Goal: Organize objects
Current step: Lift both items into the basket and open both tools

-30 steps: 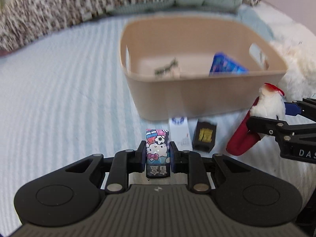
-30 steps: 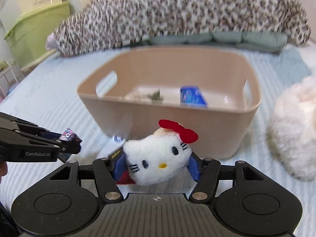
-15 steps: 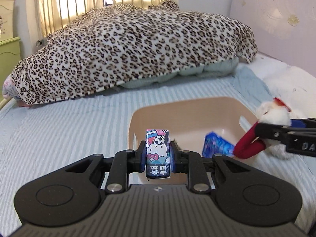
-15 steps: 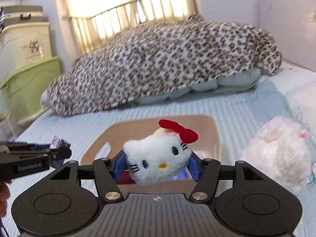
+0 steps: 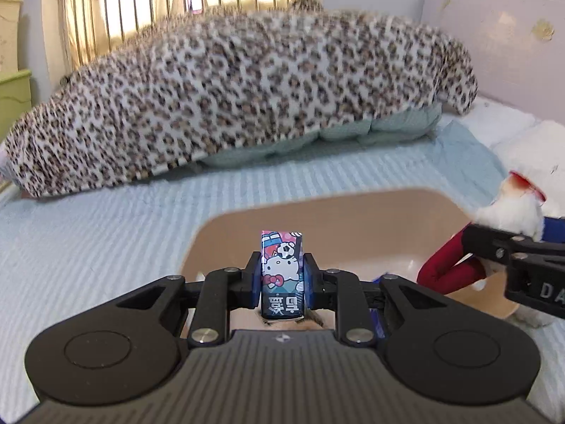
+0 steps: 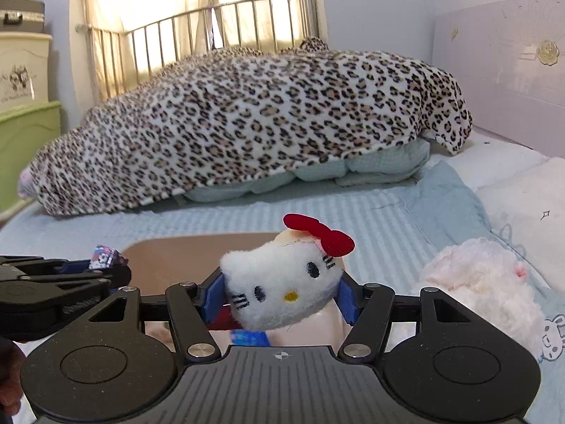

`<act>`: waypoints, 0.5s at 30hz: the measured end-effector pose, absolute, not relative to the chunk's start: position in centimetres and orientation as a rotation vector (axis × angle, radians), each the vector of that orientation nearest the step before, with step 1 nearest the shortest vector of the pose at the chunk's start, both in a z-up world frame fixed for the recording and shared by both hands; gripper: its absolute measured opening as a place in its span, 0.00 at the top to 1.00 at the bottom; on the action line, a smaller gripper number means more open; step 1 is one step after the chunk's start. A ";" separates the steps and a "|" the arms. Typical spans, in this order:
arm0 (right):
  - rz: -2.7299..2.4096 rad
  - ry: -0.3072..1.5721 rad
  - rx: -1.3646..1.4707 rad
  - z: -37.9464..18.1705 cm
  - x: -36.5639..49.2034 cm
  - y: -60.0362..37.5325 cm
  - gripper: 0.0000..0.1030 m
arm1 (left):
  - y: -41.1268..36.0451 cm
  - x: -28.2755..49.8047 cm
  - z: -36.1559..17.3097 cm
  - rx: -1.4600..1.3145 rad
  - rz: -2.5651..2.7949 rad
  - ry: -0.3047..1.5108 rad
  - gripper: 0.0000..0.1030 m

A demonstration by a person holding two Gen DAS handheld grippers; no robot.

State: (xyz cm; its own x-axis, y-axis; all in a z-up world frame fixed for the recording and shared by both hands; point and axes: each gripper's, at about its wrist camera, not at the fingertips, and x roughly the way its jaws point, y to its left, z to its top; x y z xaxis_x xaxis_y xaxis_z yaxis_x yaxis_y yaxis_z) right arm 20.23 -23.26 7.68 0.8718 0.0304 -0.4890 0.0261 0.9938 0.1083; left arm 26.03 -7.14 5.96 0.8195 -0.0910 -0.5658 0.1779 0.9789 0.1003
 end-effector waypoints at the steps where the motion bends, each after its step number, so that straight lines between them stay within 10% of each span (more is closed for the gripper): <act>1: -0.003 0.524 0.106 7.3 20.5 -23.3 0.42 | -7.5 26.6 5.2 0.158 -0.140 0.616 0.76; 12: -0.020 0.613 0.031 3.9 22.0 -22.7 0.36 | -7.6 28.0 2.2 0.162 -0.143 0.714 0.72; 15: -0.012 0.598 0.033 4.5 21.4 -22.5 0.29 | -7.4 27.1 3.3 0.165 -0.144 0.679 0.33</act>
State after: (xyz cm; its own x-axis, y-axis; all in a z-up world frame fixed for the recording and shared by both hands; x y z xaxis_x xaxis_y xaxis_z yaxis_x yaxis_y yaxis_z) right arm 21.40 -22.52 4.51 0.8265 -0.0021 -0.5629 0.0212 0.9994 0.0274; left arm 27.06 -7.42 3.32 0.7695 -0.0781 -0.6338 0.1853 0.9771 0.1045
